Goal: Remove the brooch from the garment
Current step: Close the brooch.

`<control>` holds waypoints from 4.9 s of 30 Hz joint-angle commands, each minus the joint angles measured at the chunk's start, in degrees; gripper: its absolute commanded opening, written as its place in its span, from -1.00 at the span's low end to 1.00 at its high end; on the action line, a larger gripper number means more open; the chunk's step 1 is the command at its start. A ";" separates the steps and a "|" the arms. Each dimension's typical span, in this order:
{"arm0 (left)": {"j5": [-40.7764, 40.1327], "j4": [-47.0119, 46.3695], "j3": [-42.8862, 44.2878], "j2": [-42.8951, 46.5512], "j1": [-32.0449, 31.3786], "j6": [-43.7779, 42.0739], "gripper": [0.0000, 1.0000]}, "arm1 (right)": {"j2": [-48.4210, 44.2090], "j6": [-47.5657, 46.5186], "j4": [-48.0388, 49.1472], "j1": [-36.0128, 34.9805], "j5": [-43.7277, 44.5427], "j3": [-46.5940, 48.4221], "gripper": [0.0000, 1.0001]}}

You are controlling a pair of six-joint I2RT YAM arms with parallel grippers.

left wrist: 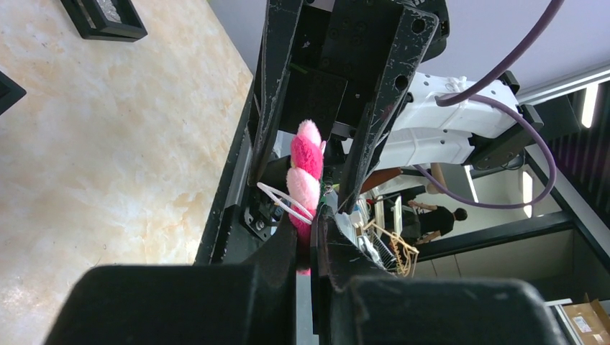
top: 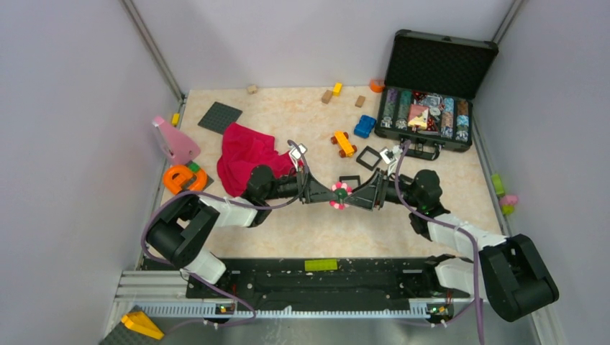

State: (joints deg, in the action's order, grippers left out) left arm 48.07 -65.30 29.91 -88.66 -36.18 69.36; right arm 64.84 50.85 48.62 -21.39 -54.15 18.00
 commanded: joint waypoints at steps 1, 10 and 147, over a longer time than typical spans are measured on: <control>0.82 -3.64 1.85 -0.28 -0.42 0.33 -1.00 | 0.38 0.21 3.81 -0.77 -0.87 1.58 0.04; 0.96 -2.79 2.43 -0.28 -1.07 -0.01 -1.00 | 0.90 0.37 3.98 -1.38 -0.70 1.80 0.00; 3.84 -1.94 5.13 -0.76 -2.41 0.06 -1.00 | -5.64 0.33 13.17 0.16 -5.20 -4.91 0.37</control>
State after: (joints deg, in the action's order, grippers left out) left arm 50.52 -62.94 33.58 -89.65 -38.76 68.88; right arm 57.91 46.83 50.30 -22.11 -57.60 13.72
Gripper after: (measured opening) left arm 0.060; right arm 0.692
